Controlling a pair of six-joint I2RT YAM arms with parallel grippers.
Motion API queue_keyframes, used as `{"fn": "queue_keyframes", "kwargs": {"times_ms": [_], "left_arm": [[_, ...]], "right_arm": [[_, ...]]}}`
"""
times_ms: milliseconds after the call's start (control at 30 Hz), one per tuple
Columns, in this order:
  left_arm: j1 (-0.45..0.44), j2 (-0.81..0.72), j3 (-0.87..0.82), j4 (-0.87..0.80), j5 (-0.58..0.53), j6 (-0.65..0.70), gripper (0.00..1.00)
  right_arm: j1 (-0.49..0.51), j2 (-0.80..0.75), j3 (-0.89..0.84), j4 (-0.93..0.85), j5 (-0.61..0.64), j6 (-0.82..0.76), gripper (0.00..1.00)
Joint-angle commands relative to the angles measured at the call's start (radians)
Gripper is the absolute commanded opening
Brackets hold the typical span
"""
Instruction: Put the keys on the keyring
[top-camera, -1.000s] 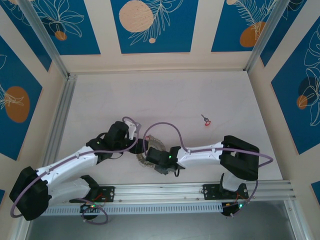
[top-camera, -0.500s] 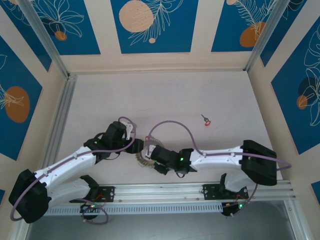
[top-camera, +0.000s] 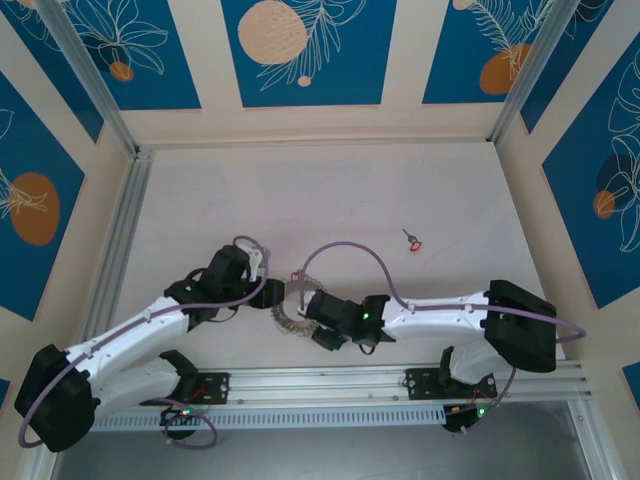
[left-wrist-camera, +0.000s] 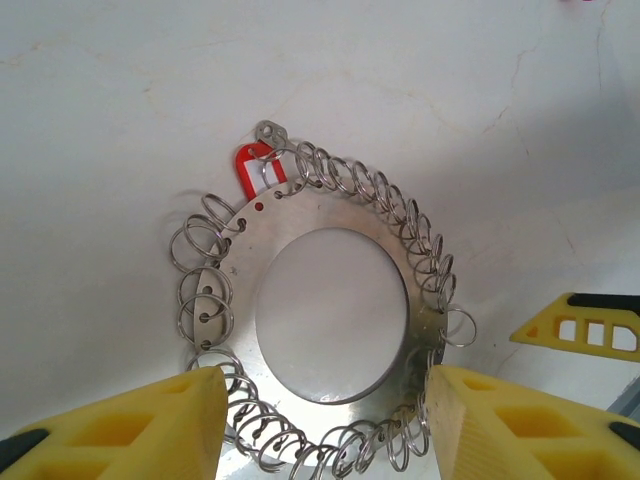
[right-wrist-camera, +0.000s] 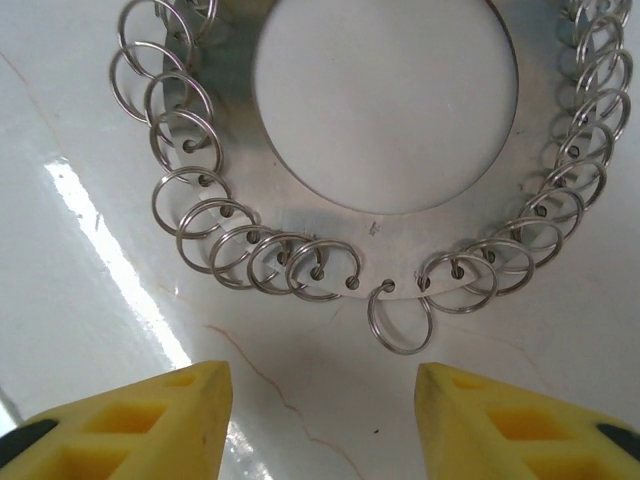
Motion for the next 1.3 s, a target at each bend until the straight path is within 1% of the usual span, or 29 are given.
{"fn": "queue_keyframes", "kwargs": {"times_ms": [0,167,267,367,433,667,700,833,933,1000,1133,1267], "left_arm": [[0.018,-0.035,-0.011,-0.005,0.021,-0.012,0.55],[0.036,-0.058,-0.01,-0.01,0.042,-0.012,0.55],[0.046,-0.069,-0.01,-0.013,0.054,-0.012,0.55],[0.055,-0.076,-0.01,-0.017,0.061,-0.012,0.55],[0.061,-0.08,-0.01,-0.022,0.066,-0.013,0.55],[0.074,-0.093,-0.013,-0.022,0.075,-0.013,0.55],[0.074,-0.093,-0.014,-0.018,0.077,-0.014,0.55],[0.078,-0.098,-0.012,-0.023,0.08,-0.015,0.55],[0.08,-0.105,-0.006,-0.038,0.075,-0.01,0.55],[0.081,-0.112,-0.005,-0.042,0.073,-0.01,0.54],[0.08,-0.122,-0.006,-0.051,0.068,-0.012,0.54],[0.081,-0.139,0.001,-0.084,0.056,0.003,0.54]], "right_arm": [[-0.007,0.044,0.056,-0.04,0.04,-0.023,0.54],[-0.007,0.124,0.101,-0.06,0.078,-0.025,0.53],[-0.006,0.166,0.125,-0.072,0.089,-0.028,0.51],[0.0,0.199,0.143,-0.084,0.089,-0.031,0.45],[0.004,0.217,0.152,-0.093,0.085,-0.031,0.4],[-0.007,0.272,0.185,-0.123,0.09,-0.01,0.38],[-0.011,0.28,0.191,-0.127,0.092,-0.01,0.36],[-0.019,0.283,0.202,-0.138,0.081,-0.017,0.21],[-0.011,0.257,0.196,-0.137,0.074,-0.025,0.12],[-0.004,0.213,0.177,-0.111,0.057,-0.038,0.08],[0.009,0.086,0.124,-0.021,-0.001,-0.067,0.06],[0.009,-0.05,0.11,0.007,-0.053,-0.101,0.05]]}}
